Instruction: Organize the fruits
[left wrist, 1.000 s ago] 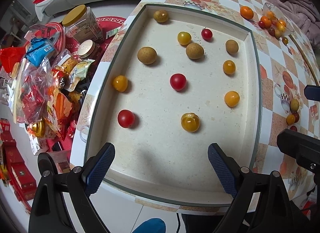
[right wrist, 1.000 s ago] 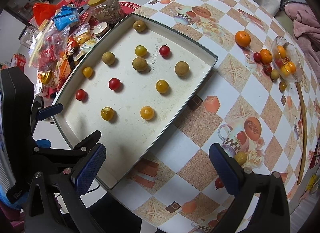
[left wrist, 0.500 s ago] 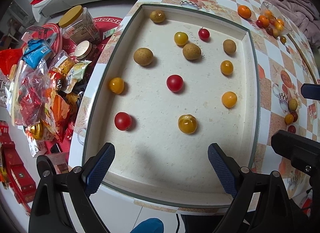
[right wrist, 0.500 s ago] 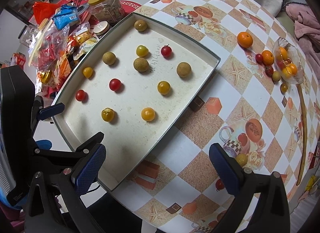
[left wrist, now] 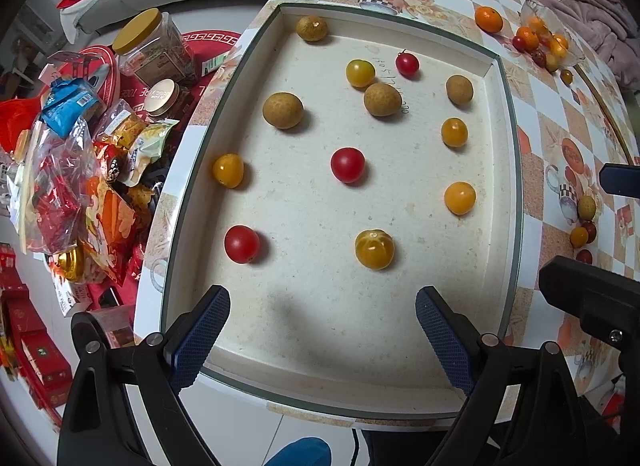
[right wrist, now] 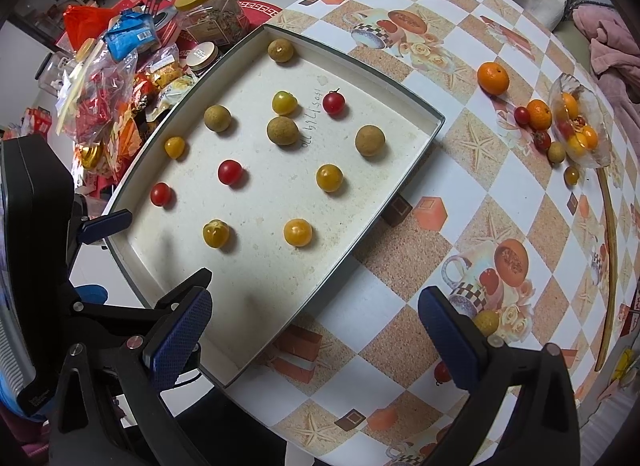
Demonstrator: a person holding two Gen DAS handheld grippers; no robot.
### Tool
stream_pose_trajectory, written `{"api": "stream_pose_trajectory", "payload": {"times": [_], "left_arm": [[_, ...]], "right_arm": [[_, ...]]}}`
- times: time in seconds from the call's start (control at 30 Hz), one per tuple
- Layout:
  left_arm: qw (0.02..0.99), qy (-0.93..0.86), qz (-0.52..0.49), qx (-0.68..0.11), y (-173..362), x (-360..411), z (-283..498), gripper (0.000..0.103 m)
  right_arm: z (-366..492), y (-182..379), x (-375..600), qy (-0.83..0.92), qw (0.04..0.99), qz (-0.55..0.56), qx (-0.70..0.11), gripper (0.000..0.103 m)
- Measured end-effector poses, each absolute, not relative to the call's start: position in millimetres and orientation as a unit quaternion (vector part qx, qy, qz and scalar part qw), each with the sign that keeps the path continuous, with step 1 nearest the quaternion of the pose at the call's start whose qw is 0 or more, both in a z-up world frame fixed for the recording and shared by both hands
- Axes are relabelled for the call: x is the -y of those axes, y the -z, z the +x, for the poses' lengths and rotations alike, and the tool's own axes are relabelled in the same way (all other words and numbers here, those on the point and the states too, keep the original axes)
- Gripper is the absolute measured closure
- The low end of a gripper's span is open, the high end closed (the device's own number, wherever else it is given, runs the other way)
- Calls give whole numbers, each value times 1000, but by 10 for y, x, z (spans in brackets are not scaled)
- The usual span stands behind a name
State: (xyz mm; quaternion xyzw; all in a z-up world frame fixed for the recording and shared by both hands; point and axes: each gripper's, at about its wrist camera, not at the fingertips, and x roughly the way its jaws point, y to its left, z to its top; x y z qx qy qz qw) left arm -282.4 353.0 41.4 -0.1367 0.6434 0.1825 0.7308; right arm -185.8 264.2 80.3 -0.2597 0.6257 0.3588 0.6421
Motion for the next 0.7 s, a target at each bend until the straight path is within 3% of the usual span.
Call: {"api": "stream_pose_trajectory", "payload": {"times": [0.7], "left_arm": [[730,-181,-144,-643,-371,-3577,-2811,8]], "right_arm": [[-1833,-766,-2655,-358,641,-258,-628,0]]}}
